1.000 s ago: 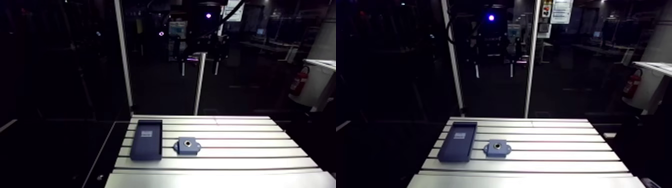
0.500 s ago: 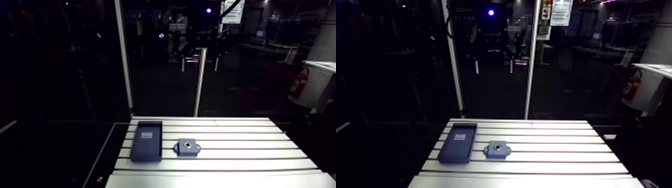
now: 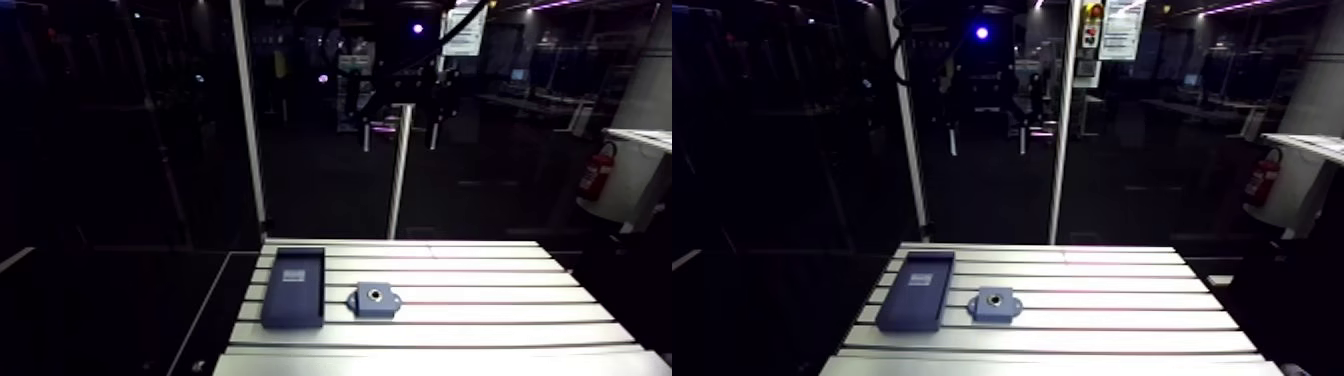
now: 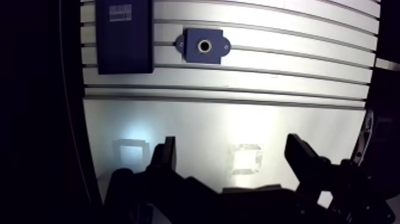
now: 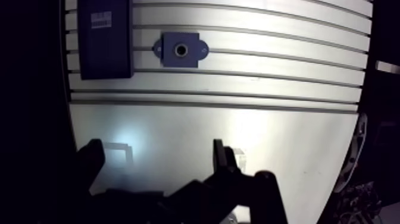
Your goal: Pick up the bearing and press it into the housing until flush.
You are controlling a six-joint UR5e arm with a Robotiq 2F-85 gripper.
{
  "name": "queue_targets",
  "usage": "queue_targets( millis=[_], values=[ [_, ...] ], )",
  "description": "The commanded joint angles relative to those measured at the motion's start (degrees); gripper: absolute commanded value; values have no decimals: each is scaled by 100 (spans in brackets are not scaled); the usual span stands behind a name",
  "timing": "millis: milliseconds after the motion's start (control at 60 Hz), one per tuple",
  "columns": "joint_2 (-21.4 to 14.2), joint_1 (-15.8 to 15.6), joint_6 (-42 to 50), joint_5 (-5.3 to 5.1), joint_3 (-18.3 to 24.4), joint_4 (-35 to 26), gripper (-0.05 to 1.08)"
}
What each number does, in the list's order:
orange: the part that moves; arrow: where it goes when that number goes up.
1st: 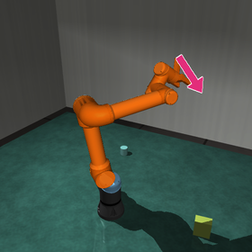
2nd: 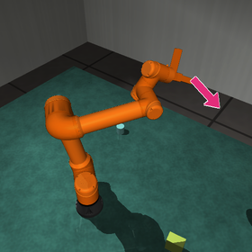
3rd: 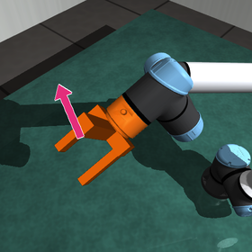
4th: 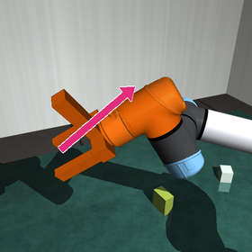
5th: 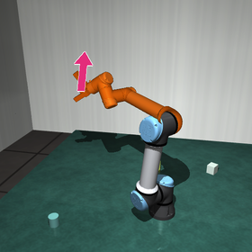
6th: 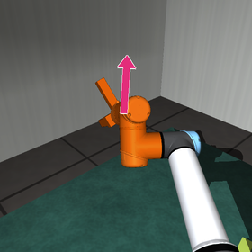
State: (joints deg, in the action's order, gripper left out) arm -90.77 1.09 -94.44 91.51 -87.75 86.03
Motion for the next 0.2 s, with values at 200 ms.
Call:
queue_targets(
  millis=[200],
  values=[
    [-33,-73,0,-15,-44,-3,1]
  ],
)
